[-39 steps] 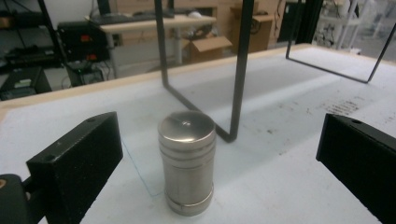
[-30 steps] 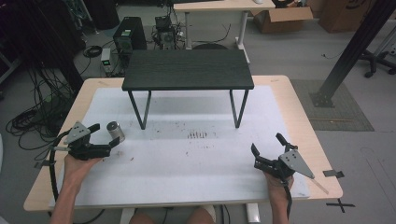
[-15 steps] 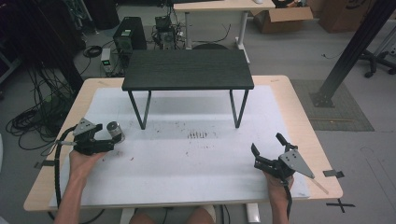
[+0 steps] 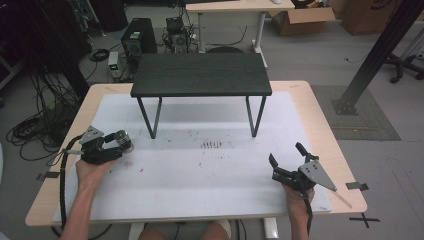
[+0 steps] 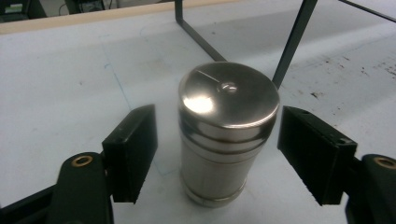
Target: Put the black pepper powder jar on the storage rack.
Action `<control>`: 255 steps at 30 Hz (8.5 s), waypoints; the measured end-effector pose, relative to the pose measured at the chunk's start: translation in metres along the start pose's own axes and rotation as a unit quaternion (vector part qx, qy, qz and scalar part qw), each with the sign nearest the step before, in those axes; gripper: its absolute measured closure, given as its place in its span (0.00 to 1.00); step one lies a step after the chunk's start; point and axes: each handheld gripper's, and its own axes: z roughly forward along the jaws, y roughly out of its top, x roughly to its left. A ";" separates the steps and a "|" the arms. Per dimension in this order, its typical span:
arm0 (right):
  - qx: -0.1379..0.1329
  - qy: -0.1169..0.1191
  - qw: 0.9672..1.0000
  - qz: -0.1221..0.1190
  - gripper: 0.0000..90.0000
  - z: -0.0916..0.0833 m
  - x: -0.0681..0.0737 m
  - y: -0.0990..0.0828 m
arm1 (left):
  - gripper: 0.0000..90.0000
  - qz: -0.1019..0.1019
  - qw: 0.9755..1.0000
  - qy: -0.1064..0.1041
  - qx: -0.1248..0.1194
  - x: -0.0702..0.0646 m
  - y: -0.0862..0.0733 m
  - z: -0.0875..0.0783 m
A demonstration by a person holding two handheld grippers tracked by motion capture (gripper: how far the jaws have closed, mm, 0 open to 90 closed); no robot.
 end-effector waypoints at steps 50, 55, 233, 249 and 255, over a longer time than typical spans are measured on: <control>0.002 0.000 1.000 0.001 0.04 0.001 0.000 0.000 | 0.54 0.017 1.000 0.004 -0.011 -0.007 0.001 -0.002; 0.003 0.000 1.000 0.001 0.04 0.001 0.000 0.000 | 0.54 0.021 1.000 -0.008 -0.016 -0.009 0.003 -0.008; 0.004 0.001 1.000 0.005 0.04 0.001 -0.001 0.000 | 0.54 0.151 0.957 -0.246 -0.001 -0.117 0.286 0.088; 0.004 0.001 1.000 0.005 0.04 0.001 -0.001 0.000 | 0.54 0.148 0.958 -0.245 -0.003 -0.117 0.285 0.088; 0.004 0.002 1.000 0.005 0.04 0.001 -0.001 0.000 | 0.51 0.143 0.959 -0.243 -0.006 -0.118 0.286 0.087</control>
